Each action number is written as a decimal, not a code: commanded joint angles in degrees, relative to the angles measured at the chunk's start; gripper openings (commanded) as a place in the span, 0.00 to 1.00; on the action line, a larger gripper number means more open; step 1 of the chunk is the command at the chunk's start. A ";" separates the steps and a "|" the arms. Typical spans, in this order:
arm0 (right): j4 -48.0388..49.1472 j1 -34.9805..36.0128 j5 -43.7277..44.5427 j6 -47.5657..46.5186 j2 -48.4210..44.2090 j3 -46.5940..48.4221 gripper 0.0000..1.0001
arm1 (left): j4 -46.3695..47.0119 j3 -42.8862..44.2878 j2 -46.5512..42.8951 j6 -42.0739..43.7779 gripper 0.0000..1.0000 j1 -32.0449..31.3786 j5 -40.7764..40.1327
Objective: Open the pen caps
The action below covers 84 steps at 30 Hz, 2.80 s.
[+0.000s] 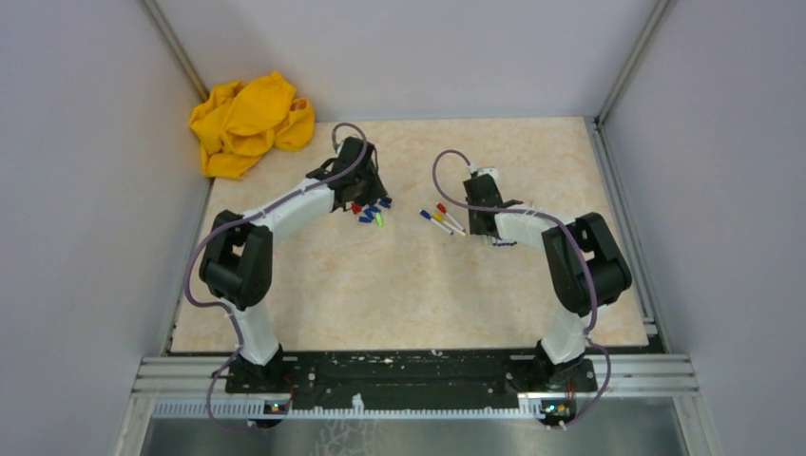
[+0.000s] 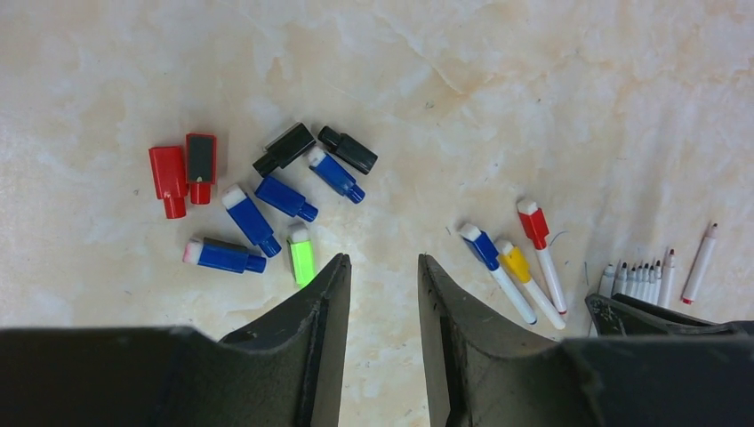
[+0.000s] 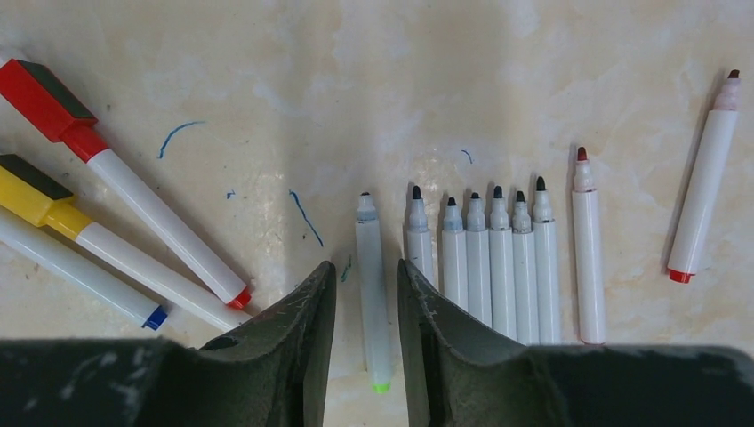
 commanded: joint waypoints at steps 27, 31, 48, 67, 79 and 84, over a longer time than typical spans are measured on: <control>0.46 3.54 -13.35 -11.41 -0.60 10.58 0.48 | 4.15 -0.61 -4.87 -1.30 0.47 -0.73 2.96; -1.79 3.54 -15.03 -11.70 2.53 13.37 0.48 | 4.32 -0.67 -4.88 -1.18 0.49 -0.72 3.73; -3.10 3.39 -14.89 -12.01 7.97 15.39 0.48 | 5.10 -1.37 -5.48 -1.32 0.57 -0.67 4.83; -0.72 2.66 -15.50 -11.73 2.77 12.61 0.46 | 6.02 -1.94 -4.89 -1.92 0.56 -0.67 5.71; -1.28 2.66 -13.91 -11.63 3.54 13.09 0.35 | 6.58 -2.74 -5.02 -2.37 0.56 -0.66 6.34; -1.12 2.54 -14.07 -11.49 5.01 13.18 0.34 | 6.81 -2.89 -5.31 -2.35 0.56 -0.62 6.37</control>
